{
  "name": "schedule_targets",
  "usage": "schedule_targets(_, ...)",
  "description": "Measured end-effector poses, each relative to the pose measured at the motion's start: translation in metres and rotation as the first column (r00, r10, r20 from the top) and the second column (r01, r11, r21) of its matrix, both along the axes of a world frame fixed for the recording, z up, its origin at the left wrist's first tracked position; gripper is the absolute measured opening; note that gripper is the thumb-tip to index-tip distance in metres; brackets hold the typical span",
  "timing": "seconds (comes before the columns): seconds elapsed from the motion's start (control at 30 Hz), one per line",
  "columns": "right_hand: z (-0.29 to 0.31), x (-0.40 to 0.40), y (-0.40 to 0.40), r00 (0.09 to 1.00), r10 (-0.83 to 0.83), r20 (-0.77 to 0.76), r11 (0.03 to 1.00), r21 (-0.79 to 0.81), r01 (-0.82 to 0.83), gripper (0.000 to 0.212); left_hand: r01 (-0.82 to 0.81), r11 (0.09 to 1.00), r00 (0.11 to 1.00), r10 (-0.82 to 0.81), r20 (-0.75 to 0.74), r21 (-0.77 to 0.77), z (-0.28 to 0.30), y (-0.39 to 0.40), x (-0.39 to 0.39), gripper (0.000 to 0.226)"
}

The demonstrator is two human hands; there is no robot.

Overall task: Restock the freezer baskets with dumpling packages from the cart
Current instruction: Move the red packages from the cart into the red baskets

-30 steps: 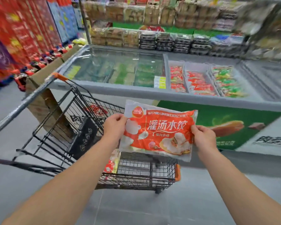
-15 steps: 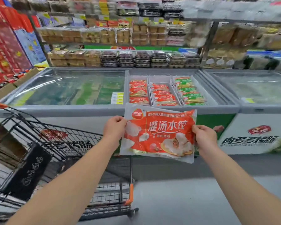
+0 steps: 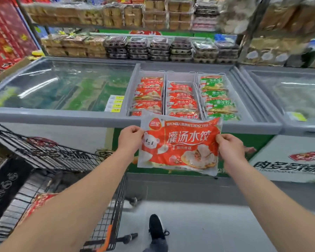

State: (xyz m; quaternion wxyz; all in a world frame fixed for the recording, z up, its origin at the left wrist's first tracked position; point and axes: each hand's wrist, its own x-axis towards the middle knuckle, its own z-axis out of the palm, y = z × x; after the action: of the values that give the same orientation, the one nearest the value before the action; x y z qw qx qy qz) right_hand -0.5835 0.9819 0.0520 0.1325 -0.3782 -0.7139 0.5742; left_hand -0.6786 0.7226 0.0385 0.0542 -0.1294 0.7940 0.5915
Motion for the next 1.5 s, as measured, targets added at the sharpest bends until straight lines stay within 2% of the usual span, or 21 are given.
schedule_targets(0.1,-0.025,-0.058,0.026,0.999,0.005,0.048,1.000,-0.004,-0.005,0.021,-0.012,1.000,1.000,0.012,0.019,0.014,-0.009,0.017,-0.050,0.028)
schedule_targets(0.23,-0.023,-0.134,0.037,0.995,0.021,0.099,0.998,-0.063,-0.015,0.023,-0.029,0.999,0.999,0.030,0.037,-0.022,-0.015,0.037,-0.124,0.027)
schedule_targets(0.33,-0.036,-0.168,0.043,0.993,0.031,0.115,0.995,-0.095,-0.020,0.022,-0.025,0.999,0.996,0.026,0.082,-0.022,-0.022,0.047,-0.163,0.019)
schedule_targets(0.6,-0.066,-0.266,0.076,0.980,0.082,0.179,0.990,-0.127,-0.059,0.020,-0.052,0.996,0.982,0.065,0.175,-0.078,-0.042,0.077,-0.243,0.023)
schedule_targets(0.9,-0.103,-0.394,0.123,0.941,0.215,0.263,0.969,-0.177,-0.172,0.024,-0.156,0.976,0.951,0.190,0.245,-0.150,-0.070,0.121,-0.337,0.024)
schedule_targets(1.0,-0.095,-0.438,0.127,0.927,0.267,0.264,0.956,-0.194,-0.220,0.025,-0.220,0.967,0.930,0.248,0.270,-0.130,-0.075,0.132,-0.375,0.028)
schedule_targets(1.17,-0.110,-0.502,0.131,0.906,0.287,0.310,0.953,-0.186,-0.239,0.033,-0.287,0.951,0.902,0.309,0.300,-0.119,-0.080,0.135,-0.437,0.021)
schedule_targets(1.33,-0.128,-0.565,0.127,0.914,0.257,0.314,0.957,-0.210,-0.197,0.029,-0.266,0.955,0.888,0.295,0.353,-0.130,-0.116,0.130,-0.514,0.008)
schedule_targets(1.43,-0.129,-0.608,0.123,0.917,0.225,0.329,0.967,-0.191,-0.169,0.030,-0.228,0.965,0.895,0.260,0.363,-0.131,-0.122,0.134,-0.567,0.012)
schedule_targets(1.5,-0.136,-0.644,0.125,0.914,0.206,0.349,0.974,-0.163,-0.157,0.031,-0.183,0.959,0.907,0.250,0.338,-0.216,-0.121,0.140,-0.605,0.020)
